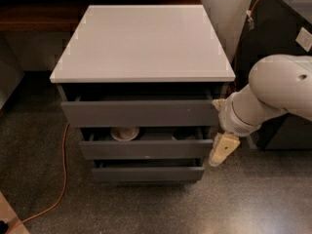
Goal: Pick apple from middle drawer and place on counter
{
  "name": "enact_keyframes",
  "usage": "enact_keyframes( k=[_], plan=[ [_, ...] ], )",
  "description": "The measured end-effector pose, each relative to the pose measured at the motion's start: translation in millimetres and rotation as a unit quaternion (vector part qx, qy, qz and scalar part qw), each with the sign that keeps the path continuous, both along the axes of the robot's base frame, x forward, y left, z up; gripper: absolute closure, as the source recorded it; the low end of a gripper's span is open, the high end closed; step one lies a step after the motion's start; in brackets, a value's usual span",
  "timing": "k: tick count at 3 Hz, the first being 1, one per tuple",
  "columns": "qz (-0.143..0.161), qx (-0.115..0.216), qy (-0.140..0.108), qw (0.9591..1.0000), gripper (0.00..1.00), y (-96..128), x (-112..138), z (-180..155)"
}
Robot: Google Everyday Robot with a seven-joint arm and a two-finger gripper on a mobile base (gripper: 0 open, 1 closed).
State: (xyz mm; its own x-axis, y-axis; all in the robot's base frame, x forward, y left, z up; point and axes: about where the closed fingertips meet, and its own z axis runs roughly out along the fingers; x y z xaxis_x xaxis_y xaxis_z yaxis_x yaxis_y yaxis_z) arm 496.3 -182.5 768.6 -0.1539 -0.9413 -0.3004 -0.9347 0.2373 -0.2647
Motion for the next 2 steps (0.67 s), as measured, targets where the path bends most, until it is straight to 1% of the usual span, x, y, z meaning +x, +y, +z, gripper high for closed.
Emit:
enact_keyframes(
  k=[1, 2],
  plan=[
    [0.036, 0.004, 0.012, 0.9993, 0.00, -6, 20, -41],
    [0.068, -0.003, 0.020, 0.9975, 0.00, -7, 25, -71]
  ],
)
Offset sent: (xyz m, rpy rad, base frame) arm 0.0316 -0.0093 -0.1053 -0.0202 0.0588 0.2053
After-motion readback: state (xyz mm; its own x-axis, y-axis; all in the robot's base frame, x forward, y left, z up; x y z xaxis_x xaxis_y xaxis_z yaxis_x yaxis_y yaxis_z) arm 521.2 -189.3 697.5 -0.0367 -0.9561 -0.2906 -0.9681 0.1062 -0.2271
